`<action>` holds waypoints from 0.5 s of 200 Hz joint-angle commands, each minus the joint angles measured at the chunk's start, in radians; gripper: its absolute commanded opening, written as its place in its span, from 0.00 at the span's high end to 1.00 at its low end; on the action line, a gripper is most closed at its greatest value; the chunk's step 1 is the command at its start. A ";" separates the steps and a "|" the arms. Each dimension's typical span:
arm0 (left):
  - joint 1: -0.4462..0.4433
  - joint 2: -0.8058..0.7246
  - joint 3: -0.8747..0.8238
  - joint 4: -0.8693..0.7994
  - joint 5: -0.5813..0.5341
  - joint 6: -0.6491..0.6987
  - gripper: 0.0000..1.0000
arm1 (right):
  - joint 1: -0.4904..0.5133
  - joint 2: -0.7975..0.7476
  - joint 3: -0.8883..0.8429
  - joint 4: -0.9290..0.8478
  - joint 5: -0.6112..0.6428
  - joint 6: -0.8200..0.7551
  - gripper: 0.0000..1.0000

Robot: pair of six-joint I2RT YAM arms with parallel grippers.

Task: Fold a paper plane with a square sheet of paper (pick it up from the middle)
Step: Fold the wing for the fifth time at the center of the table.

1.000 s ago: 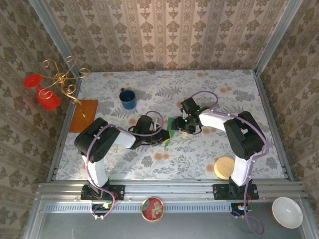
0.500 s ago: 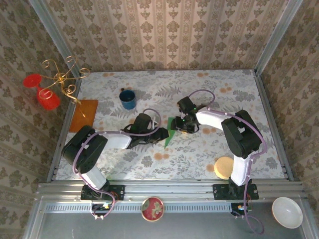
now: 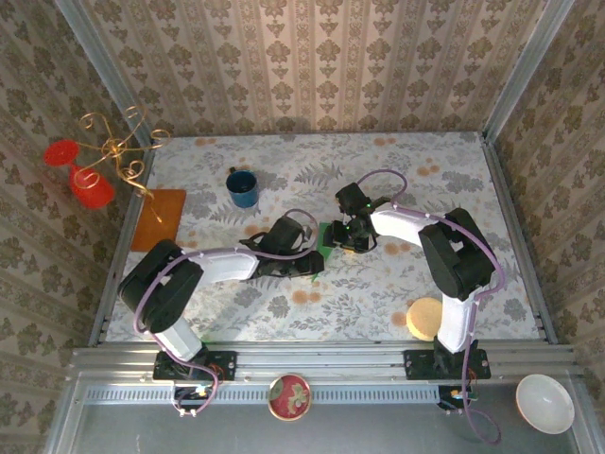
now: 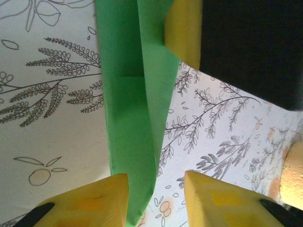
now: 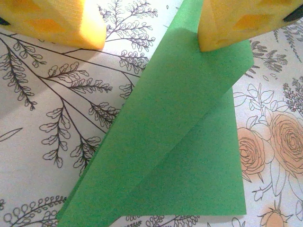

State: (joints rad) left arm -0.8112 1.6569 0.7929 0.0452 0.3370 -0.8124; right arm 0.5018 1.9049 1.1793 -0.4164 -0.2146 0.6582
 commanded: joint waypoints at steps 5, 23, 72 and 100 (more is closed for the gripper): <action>0.000 0.031 0.029 -0.053 -0.023 0.033 0.66 | 0.009 0.111 -0.039 0.022 0.057 0.007 0.40; 0.000 0.040 0.032 -0.057 -0.019 0.033 0.69 | 0.009 0.111 -0.040 0.022 0.055 0.009 0.40; 0.009 0.064 0.007 -0.036 -0.001 0.023 0.77 | 0.009 0.108 -0.040 0.019 0.055 0.008 0.40; 0.018 0.067 -0.018 -0.007 0.013 0.012 0.81 | 0.006 0.104 -0.038 0.018 0.050 0.003 0.40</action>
State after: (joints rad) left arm -0.8032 1.7050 0.7982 0.0299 0.3363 -0.8032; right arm 0.5018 1.9049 1.1793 -0.4168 -0.2146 0.6613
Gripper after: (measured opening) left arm 0.204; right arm 0.598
